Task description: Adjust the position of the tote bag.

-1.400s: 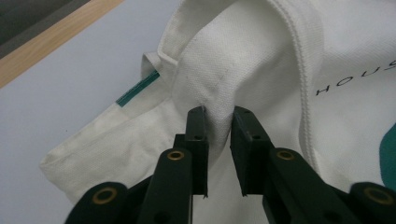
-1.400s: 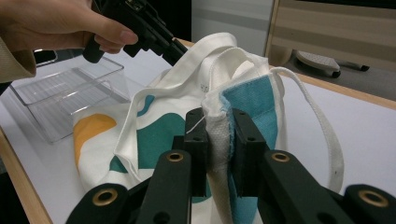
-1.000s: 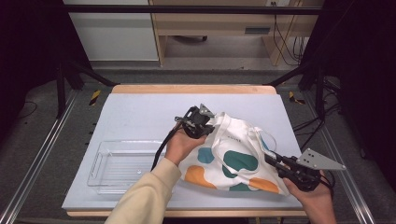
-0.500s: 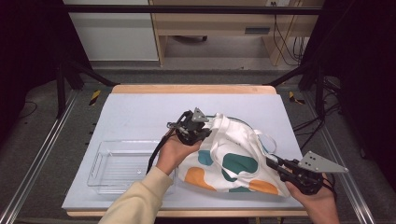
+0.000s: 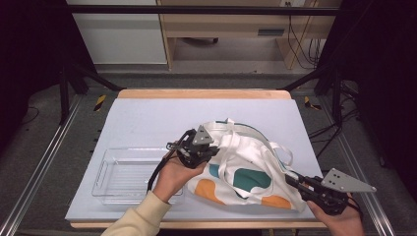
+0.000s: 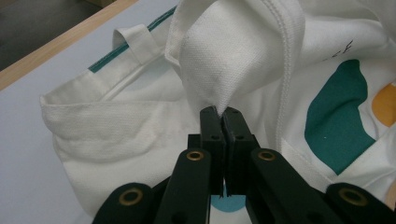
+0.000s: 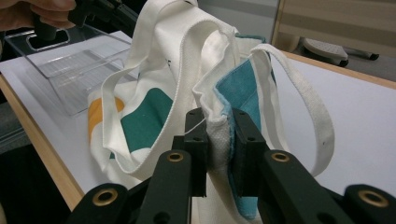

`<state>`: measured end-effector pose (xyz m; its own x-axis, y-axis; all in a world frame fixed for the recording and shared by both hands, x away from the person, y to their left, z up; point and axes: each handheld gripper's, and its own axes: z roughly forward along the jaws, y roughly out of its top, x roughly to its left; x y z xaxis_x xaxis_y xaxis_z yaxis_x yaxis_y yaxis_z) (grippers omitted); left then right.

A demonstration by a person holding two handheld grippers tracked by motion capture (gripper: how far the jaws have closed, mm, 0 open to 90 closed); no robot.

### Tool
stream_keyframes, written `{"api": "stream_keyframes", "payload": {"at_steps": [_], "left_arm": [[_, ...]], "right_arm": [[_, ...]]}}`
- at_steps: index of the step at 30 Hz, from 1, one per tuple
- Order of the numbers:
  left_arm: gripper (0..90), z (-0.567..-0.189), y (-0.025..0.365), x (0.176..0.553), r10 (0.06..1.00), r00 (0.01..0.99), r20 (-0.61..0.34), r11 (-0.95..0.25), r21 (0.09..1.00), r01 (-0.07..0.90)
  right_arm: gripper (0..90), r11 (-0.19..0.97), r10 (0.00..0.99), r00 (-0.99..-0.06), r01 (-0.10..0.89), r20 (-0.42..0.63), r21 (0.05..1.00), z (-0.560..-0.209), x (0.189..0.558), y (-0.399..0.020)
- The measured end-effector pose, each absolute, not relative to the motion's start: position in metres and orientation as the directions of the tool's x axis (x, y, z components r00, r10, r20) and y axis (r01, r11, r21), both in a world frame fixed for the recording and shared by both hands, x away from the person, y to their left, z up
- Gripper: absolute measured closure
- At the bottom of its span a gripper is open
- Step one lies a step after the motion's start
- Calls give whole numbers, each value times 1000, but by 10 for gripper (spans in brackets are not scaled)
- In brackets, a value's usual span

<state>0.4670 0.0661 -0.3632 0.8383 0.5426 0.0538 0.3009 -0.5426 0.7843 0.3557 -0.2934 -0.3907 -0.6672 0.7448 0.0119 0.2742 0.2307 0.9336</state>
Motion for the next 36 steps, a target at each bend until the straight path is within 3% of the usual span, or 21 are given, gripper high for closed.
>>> {"api": "stream_keyframes", "payload": {"at_steps": [24,36], "left_arm": [[888,-381,84,431,524,851,44,-533,796,287],[891,-382,85,434,537,843,40,-520,803,293]], "right_arm": [[788,280,676,-736,305,38,910,-410,340,-287],[788,291,666,-745,311,42,905,-414,340,-284]]}}
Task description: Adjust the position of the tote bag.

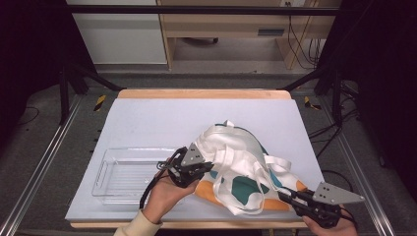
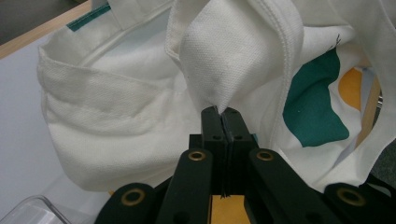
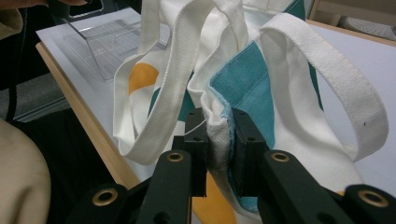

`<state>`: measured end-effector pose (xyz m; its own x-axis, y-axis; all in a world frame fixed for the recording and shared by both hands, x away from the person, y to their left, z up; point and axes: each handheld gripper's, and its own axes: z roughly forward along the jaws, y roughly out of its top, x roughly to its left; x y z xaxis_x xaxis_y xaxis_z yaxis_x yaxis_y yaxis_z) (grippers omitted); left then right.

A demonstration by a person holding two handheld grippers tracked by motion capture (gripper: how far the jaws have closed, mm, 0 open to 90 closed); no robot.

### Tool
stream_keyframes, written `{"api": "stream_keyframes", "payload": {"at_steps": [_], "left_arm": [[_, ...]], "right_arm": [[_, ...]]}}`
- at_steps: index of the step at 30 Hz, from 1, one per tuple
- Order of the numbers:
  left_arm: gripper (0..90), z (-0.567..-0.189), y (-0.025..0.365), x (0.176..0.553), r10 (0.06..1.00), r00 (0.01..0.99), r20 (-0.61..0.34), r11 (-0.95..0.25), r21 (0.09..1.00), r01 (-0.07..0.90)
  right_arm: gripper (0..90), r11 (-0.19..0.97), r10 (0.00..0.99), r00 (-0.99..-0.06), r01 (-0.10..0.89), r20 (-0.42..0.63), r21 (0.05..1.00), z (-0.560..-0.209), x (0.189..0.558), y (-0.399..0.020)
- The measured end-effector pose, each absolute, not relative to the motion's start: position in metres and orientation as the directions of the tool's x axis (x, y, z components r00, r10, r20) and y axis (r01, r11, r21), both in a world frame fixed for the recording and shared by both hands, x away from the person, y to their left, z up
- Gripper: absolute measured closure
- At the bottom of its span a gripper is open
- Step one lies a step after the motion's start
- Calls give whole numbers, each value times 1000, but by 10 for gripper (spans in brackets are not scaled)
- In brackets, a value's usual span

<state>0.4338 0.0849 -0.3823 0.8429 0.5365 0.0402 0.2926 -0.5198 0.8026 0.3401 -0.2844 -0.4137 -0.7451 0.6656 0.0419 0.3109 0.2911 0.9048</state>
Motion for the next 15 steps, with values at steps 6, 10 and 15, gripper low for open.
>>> {"api": "stream_keyframes", "payload": {"at_steps": [6,10,15], "left_arm": [[734,-376,84,435,544,837,64,-504,822,265],[597,-374,79,439,540,837,84,-510,824,247],[455,-373,68,445,508,855,105,-544,809,224]], "right_arm": [[788,293,662,-748,309,41,905,-414,340,-285],[788,292,662,-749,310,43,905,-415,340,-285],[788,290,661,-749,308,43,906,-415,340,-285]]}}
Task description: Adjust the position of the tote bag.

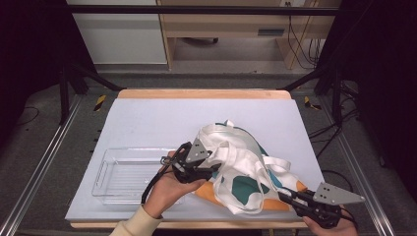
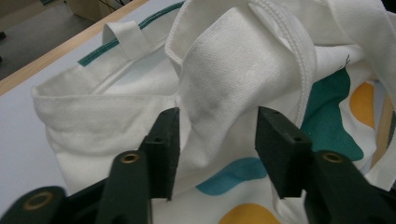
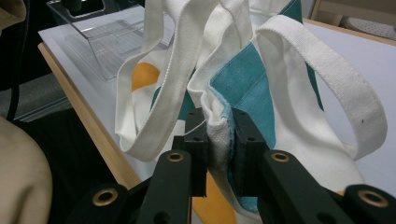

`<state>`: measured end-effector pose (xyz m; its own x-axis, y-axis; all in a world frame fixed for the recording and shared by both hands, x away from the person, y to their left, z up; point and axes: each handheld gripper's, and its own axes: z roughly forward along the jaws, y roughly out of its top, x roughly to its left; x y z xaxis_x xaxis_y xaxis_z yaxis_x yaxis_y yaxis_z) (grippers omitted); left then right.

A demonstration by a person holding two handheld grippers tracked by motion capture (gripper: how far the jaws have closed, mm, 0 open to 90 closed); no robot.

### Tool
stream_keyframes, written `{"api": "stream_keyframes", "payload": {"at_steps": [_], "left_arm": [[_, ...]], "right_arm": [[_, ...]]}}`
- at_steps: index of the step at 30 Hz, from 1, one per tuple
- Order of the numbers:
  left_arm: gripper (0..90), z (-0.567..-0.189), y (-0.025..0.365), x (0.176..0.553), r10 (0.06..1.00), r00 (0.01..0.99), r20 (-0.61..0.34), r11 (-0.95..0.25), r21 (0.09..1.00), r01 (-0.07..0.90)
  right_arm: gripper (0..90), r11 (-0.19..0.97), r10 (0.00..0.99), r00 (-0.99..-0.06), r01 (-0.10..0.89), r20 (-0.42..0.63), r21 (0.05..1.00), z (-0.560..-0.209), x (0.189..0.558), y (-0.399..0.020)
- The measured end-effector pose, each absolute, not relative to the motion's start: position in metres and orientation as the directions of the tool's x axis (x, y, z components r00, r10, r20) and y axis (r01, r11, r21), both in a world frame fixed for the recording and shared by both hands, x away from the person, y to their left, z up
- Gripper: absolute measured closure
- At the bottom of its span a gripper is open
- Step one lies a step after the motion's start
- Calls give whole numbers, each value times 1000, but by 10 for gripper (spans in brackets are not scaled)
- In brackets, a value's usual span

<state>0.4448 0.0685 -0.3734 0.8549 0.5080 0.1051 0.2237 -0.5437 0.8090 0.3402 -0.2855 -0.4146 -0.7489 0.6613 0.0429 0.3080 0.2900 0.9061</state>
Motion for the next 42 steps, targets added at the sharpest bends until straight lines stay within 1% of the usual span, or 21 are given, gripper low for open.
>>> {"api": "stream_keyframes", "payload": {"at_steps": [1,3,7,9,10,11,12,14,15,19,21,30,31,32,33,34,35,36,37,38,42], "left_arm": [[415,-374,63,448,497,861,110,-554,804,216],[379,-375,57,451,491,864,113,-566,796,217],[389,-377,52,455,490,865,107,-571,789,226],[436,-378,50,459,494,865,87,-566,787,244],[473,-379,49,461,502,860,86,-569,782,254],[531,-379,49,461,502,860,86,-569,782,254],[531,-379,49,463,503,860,88,-575,777,257],[659,-380,47,466,517,853,68,-563,778,279],[659,-381,45,468,517,854,63,-563,776,284],[779,-383,40,469,523,850,67,-574,765,293],[801,-382,40,466,530,845,77,-575,764,292],[808,-385,50,449,531,844,74,-562,776,286],[809,-387,52,446,528,846,72,-561,777,284],[809,-387,52,446,528,846,72,-561,777,284],[809,-389,54,443,528,846,73,-560,779,282],[810,-389,54,443,528,846,73,-560,779,282],[810,-390,56,440,526,847,73,-560,779,281],[810,-390,56,440,526,847,73,-560,779,281],[810,-391,58,437,525,848,73,-560,780,279],[810,-391,58,437,525,848,73,-560,780,279],[811,-393,61,432,522,850,71,-559,781,278]], "right_arm": [[788,289,661,-749,310,45,906,-415,340,-286],[788,288,662,-748,310,46,906,-414,341,-286],[788,288,665,-745,313,46,905,-415,341,-287],[788,284,666,-744,315,49,906,-415,341,-287],[788,287,668,-743,316,47,904,-416,342,-288],[788,287,668,-743,316,47,904,-416,342,-288],[788,286,668,-742,317,49,904,-416,342,-288],[788,293,664,-747,317,47,902,-416,343,-286],[788,293,664,-747,317,47,902,-416,343,-286],[788,292,665,-745,319,48,902,-416,344,-286],[788,284,670,-740,323,54,903,-416,345,-287],[760,245,694,-717,321,65,915,-410,347,-295],[734,243,703,-708,324,64,914,-408,348,-296],[734,243,703,-708,324,64,914,-408,348,-296],[675,245,711,-701,323,57,914,-405,349,-298],[675,245,711,-701,323,57,914,-405,349,-298],[578,245,726,-685,329,52,912,-402,349,-301],[578,245,726,-685,329,52,912,-402,349,-301],[464,247,746,-665,325,34,913,-398,350,-303],[464,247,746,-665,325,34,913,-398,350,-303],[285,247,753,-657,324,30,913,-386,354,-307]]}}
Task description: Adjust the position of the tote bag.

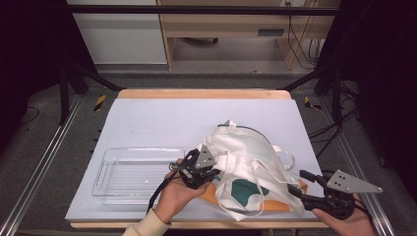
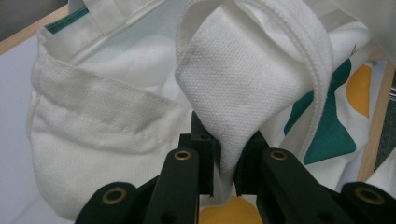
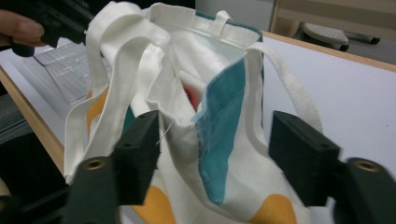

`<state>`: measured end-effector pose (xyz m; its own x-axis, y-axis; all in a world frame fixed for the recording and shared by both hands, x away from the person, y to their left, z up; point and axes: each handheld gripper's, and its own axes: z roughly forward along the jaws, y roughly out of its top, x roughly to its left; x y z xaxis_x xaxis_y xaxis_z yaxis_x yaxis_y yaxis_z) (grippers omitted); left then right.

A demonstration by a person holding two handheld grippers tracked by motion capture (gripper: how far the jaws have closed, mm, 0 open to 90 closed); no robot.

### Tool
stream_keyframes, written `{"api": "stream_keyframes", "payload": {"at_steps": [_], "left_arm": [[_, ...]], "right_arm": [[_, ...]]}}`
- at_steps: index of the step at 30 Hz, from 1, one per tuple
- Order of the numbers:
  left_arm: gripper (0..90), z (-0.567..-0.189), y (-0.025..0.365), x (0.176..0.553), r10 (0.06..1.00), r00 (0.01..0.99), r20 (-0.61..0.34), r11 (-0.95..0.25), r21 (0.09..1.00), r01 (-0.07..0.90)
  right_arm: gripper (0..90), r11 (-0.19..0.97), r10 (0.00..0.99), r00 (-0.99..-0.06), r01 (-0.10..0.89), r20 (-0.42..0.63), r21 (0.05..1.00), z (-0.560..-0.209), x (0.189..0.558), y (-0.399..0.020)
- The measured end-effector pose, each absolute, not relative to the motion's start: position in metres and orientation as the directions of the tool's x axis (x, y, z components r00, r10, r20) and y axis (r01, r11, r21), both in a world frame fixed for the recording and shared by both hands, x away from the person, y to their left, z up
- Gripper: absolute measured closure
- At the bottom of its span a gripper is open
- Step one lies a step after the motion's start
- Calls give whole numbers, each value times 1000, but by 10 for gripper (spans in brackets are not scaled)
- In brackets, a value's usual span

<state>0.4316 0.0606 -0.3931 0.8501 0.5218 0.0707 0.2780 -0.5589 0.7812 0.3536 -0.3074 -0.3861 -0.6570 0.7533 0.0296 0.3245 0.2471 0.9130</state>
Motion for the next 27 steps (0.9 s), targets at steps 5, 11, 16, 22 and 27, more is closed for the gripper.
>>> {"api": "stream_keyframes", "payload": {"at_steps": [5,11,16,22,27], "left_arm": [[811,-396,63,428,520,852,68,-557,783,277],[811,-397,63,427,521,851,66,-553,785,278],[811,-398,64,426,520,852,61,-548,789,278],[811,-400,65,425,522,852,51,-535,797,280],[811,-399,66,422,517,855,54,-537,798,274]], "right_arm": [[238,261,748,-664,304,7,916,-358,362,-306],[276,304,758,-652,315,-28,899,-334,393,-292],[307,352,746,-664,329,-51,876,-327,421,-274],[367,428,763,-644,431,-61,794,-334,480,-247],[420,435,767,-641,484,-31,759,-346,509,-237]]}}
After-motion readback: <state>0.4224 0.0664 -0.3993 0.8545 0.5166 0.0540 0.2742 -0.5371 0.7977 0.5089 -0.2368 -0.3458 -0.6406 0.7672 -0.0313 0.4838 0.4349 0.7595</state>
